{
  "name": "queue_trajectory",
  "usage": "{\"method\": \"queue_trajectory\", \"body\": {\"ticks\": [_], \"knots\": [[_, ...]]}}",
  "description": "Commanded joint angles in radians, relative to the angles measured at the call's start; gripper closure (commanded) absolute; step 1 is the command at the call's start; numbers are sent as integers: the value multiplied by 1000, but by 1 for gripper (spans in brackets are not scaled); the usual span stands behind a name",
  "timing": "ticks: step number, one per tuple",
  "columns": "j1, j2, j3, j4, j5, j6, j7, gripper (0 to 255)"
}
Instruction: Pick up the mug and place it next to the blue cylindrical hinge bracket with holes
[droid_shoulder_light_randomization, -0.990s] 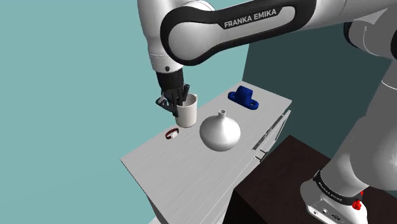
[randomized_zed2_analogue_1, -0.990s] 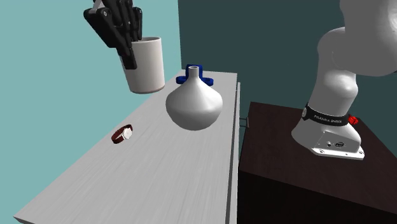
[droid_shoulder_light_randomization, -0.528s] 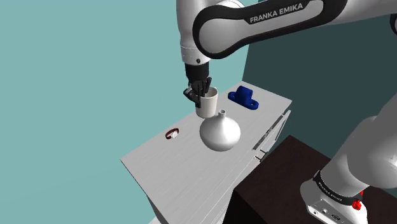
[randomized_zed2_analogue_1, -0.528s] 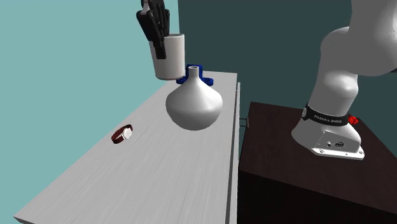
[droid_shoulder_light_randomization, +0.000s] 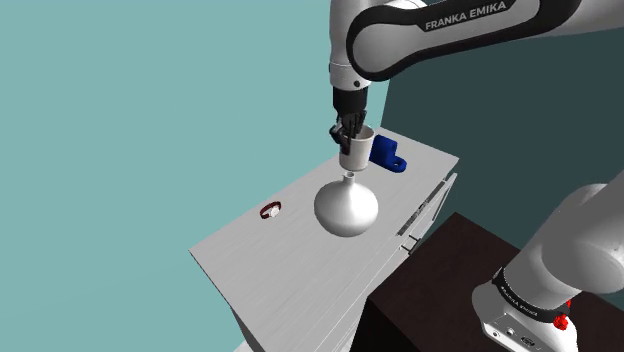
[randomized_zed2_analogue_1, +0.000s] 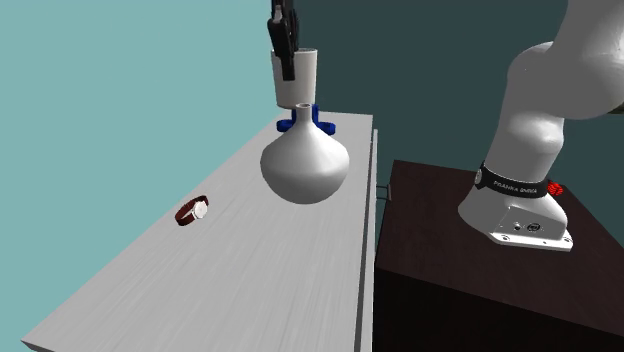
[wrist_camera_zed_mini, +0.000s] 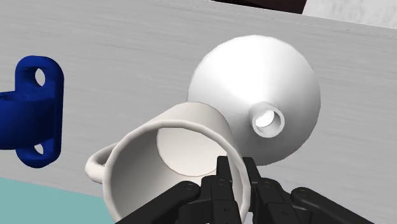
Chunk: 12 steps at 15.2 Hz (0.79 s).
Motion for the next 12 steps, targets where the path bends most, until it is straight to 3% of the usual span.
{"method": "queue_trajectory", "body": {"ticks": [1, 12], "knots": [[-18, -31, -30, -35, 1, 6, -51, 255], [-125, -130, -210, -142, -42, 23, -323, 255]]}}
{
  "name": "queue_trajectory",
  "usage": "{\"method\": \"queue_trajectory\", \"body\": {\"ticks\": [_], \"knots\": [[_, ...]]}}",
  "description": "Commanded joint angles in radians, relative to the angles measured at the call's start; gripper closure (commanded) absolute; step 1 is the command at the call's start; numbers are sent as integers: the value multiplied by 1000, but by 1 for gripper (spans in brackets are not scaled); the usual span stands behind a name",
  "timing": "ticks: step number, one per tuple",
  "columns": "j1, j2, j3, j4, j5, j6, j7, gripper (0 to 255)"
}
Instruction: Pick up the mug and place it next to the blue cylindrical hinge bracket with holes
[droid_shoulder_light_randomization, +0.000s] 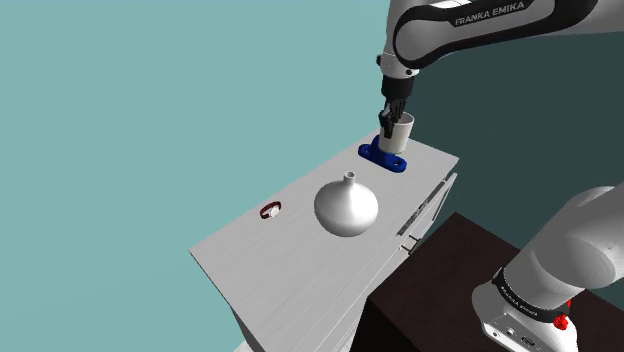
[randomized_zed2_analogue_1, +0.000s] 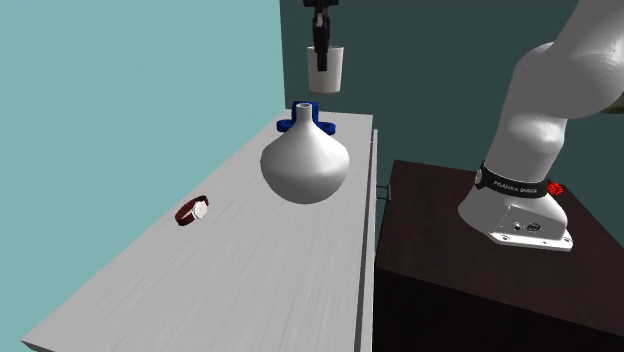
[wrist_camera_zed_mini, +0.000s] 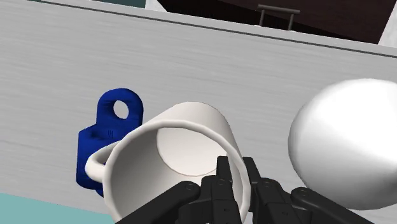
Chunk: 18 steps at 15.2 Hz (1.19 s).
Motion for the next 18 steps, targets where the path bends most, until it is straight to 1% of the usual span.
{"method": "queue_trajectory", "body": {"ticks": [1, 6, 18], "knots": [[-19, -11, -31, -1, -11, -8, -47, 255], [-73, -6, -118, 2, -43, 1, -173, 255], [-74, 35, -119, -123, -48, 168, -163, 255]]}}
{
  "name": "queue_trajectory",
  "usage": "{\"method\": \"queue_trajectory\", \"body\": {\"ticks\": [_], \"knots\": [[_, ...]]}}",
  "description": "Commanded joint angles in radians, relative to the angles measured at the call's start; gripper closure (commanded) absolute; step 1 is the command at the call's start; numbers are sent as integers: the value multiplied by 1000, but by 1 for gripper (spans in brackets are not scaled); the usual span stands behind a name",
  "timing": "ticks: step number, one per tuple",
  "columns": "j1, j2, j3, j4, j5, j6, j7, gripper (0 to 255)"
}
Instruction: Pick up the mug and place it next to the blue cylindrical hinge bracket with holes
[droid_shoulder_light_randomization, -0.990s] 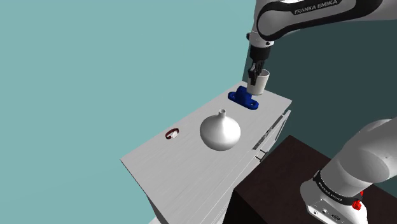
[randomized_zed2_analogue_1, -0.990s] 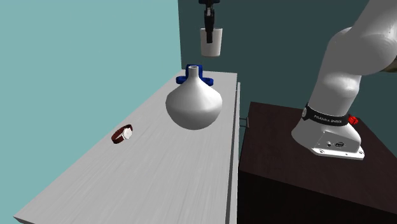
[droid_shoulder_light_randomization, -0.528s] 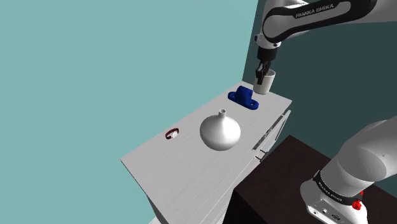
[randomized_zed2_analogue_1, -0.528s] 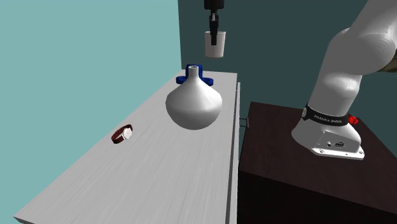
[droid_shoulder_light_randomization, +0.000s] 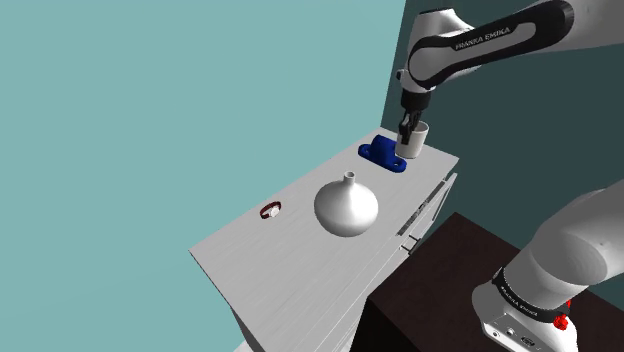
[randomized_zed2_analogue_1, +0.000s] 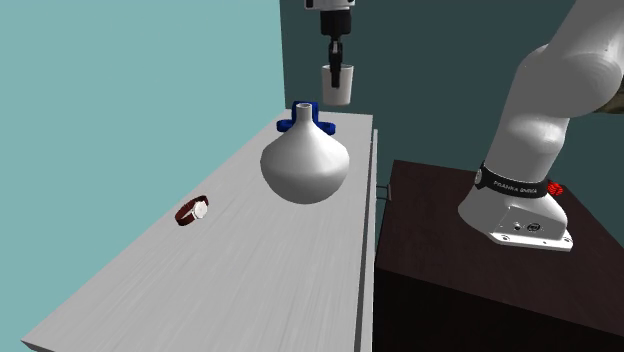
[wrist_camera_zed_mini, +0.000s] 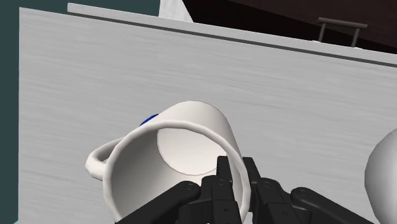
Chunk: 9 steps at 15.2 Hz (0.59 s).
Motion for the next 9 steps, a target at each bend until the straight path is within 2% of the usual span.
{"method": "queue_trajectory", "body": {"ticks": [1, 9], "knots": [[-1, 11, -1, -18, -1, 29, 1, 255], [-2, 60, -1, -83, -6, 144, 9, 255]]}}
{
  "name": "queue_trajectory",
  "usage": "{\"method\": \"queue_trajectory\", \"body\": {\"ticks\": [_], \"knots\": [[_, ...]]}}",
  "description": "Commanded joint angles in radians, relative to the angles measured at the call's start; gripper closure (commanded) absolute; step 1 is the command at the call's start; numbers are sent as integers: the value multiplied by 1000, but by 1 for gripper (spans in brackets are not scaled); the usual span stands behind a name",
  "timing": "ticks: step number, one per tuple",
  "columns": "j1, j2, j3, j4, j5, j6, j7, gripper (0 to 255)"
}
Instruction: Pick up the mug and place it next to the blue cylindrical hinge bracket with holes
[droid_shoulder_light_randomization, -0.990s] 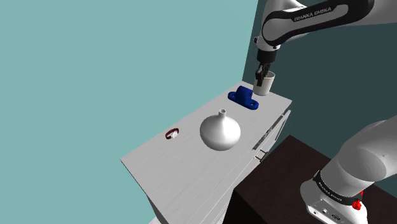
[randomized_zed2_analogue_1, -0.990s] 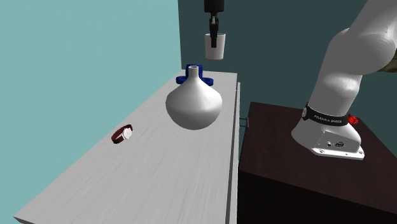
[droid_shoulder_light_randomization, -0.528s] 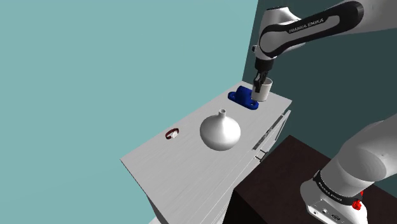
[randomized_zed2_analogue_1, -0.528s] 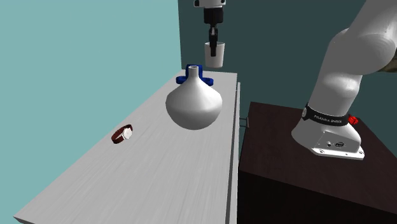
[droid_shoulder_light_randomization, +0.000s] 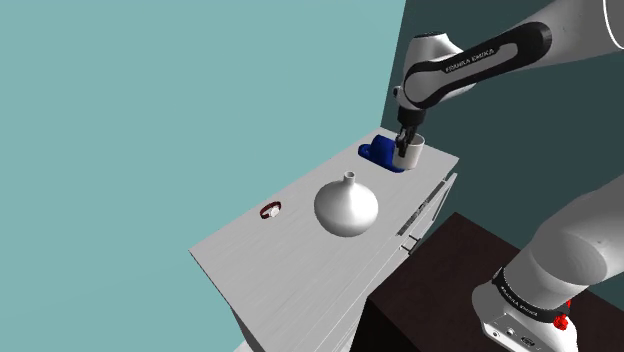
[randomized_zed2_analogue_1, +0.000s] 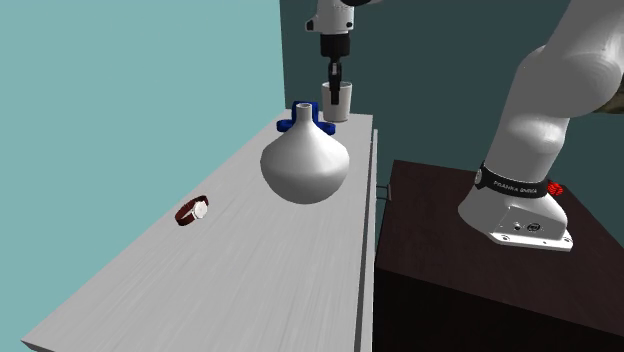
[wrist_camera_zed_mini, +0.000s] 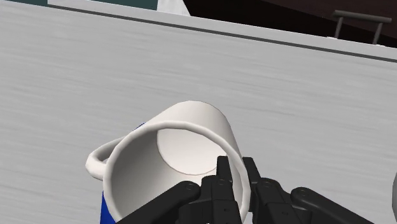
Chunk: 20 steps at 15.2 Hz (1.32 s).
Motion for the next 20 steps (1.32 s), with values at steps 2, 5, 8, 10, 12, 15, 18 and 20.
{"method": "queue_trajectory", "body": {"ticks": [2, 5, 8, 10, 12, 15, 18, 20], "knots": [[1, 22, 2, -20, -2, 43, 6, 255], [0, 46, 1, -40, -4, 87, 9, 255], [-1, 72, 1, -58, -7, 131, 13, 255], [-1, 90, 1, -68, -9, 158, 15, 255], [-2, 90, 1, -68, -9, 159, 15, 255], [-2, 90, 2, -68, -9, 159, 15, 255], [-2, 90, 2, -68, -9, 159, 15, 255], [-3, 91, 1, -71, -9, 162, 14, 0]]}}
